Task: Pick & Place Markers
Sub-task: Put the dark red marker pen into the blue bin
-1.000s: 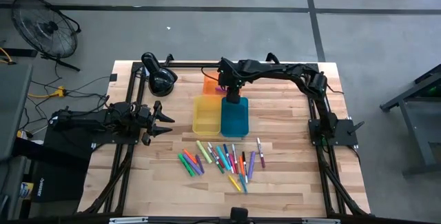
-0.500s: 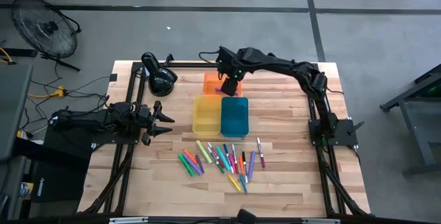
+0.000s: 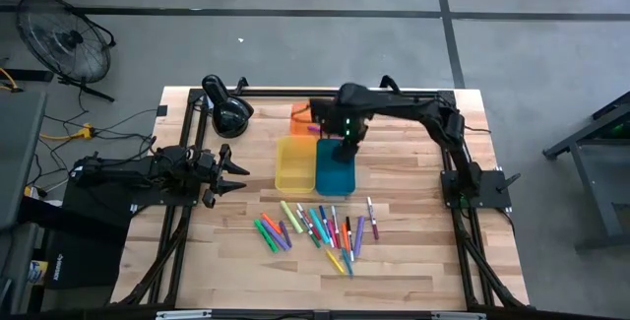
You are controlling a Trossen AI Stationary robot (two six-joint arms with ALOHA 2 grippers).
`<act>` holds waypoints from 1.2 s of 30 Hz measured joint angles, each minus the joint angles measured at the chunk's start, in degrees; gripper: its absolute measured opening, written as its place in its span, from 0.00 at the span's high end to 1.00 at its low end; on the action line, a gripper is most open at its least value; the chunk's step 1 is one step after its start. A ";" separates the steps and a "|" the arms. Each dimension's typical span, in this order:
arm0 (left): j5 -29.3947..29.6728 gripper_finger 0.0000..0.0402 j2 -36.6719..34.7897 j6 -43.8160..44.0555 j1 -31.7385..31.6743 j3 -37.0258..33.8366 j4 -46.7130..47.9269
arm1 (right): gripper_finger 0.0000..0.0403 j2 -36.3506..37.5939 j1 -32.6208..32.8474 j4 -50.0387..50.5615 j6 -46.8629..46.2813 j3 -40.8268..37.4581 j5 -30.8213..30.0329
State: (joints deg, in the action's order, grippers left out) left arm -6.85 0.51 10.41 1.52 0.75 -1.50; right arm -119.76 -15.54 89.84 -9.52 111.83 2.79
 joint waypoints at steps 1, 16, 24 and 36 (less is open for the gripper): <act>0.00 0.58 -0.02 -0.02 0.00 0.00 0.00 | 0.63 0.55 1.21 -0.30 -0.02 -1.22 0.83; 0.00 0.58 -0.02 -0.02 0.00 0.00 -0.01 | 0.63 11.28 19.02 -7.68 -18.99 -30.88 -0.97; 0.00 0.58 -0.02 -0.01 0.00 0.00 0.00 | 0.63 17.17 24.79 -20.71 -35.48 -43.65 -0.76; 0.01 0.58 -0.01 -0.01 0.00 0.00 0.00 | 0.64 19.74 29.78 -32.27 -52.71 -47.91 -2.93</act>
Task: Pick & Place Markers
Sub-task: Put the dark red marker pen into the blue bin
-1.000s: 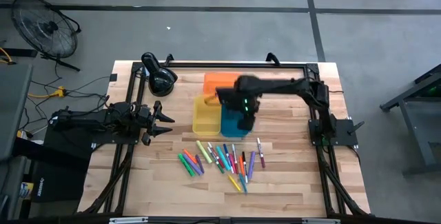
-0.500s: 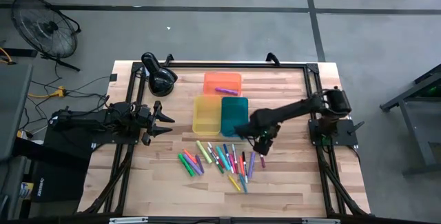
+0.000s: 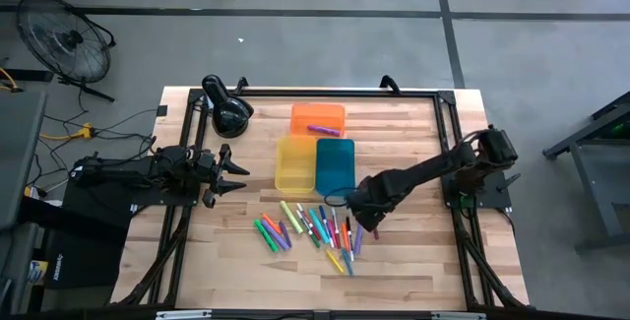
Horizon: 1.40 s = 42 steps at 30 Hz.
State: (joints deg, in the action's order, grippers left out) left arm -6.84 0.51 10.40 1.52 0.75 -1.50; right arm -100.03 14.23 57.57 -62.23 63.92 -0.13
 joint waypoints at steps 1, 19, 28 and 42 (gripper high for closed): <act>0.00 0.58 -0.01 -0.01 0.00 0.00 0.00 | 0.64 0.00 0.28 -0.78 -0.86 0.00 -0.47; -0.01 0.58 0.00 0.00 0.00 0.00 0.00 | 0.64 -0.02 3.17 -5.77 -12.34 0.00 -6.36; 0.00 0.58 0.00 0.01 0.00 0.00 0.00 | 0.64 -1.96 3.31 -6.54 -12.76 0.00 -5.20; 0.00 0.58 -0.01 0.00 0.00 0.00 0.00 | 0.64 -4.08 3.46 -8.08 -12.55 -0.04 -3.05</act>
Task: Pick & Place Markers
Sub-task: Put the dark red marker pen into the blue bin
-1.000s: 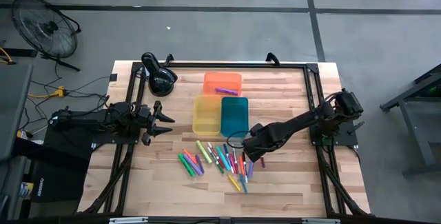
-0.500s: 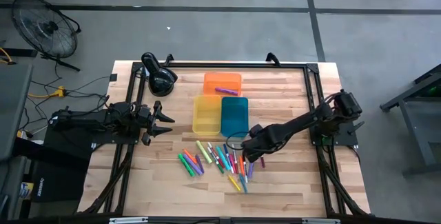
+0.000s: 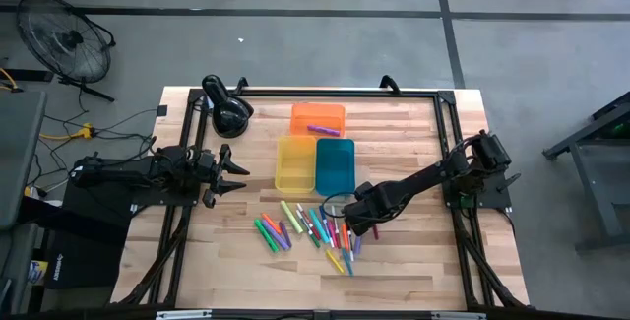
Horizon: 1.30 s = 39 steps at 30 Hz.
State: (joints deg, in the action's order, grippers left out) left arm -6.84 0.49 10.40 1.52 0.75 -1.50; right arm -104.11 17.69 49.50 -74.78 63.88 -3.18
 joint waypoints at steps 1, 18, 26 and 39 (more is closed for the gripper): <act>-0.01 0.58 0.00 0.01 0.00 0.00 0.00 | 0.64 -0.05 0.00 -0.11 -0.04 0.00 0.23; -0.01 0.58 0.02 0.01 0.00 0.00 0.00 | 0.65 -2.72 -0.02 -2.05 0.20 0.07 2.71; -0.01 0.58 0.00 0.00 -0.01 0.00 0.00 | 0.77 -2.78 -0.02 -2.62 0.85 0.07 3.16; -0.01 0.58 0.02 -0.01 0.00 0.00 0.00 | 0.96 -2.79 -0.07 -1.05 7.04 0.07 5.15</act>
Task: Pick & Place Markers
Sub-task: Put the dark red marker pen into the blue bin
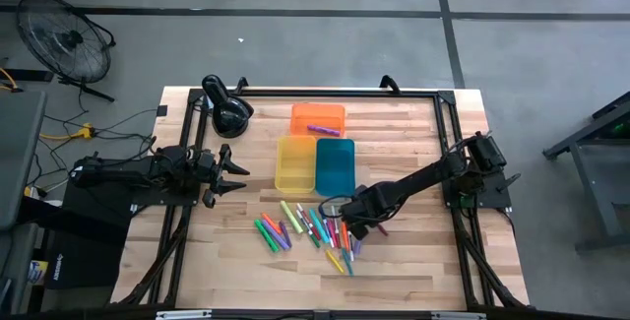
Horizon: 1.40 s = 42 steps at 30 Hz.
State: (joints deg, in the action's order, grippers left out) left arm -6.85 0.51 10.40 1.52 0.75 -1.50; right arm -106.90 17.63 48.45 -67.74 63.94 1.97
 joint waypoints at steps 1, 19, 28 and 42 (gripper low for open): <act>0.00 0.58 -0.02 0.00 0.00 0.00 0.00 | 0.96 0.06 0.02 0.16 0.57 0.00 0.05; 0.00 0.58 -0.02 0.00 0.00 0.00 0.00 | 0.96 9.46 0.83 4.93 2.81 0.02 -3.10; 0.02 0.58 -0.02 0.01 0.00 0.00 0.00 | 0.96 15.53 -0.89 -2.98 6.81 0.16 -13.82; 0.00 0.58 -0.01 0.01 0.00 0.00 0.00 | 0.96 15.83 -10.69 -12.75 40.91 0.17 -7.30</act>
State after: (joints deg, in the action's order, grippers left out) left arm -6.85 0.50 10.41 1.52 0.75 -1.50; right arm -91.07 6.94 35.70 -26.83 64.12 -5.33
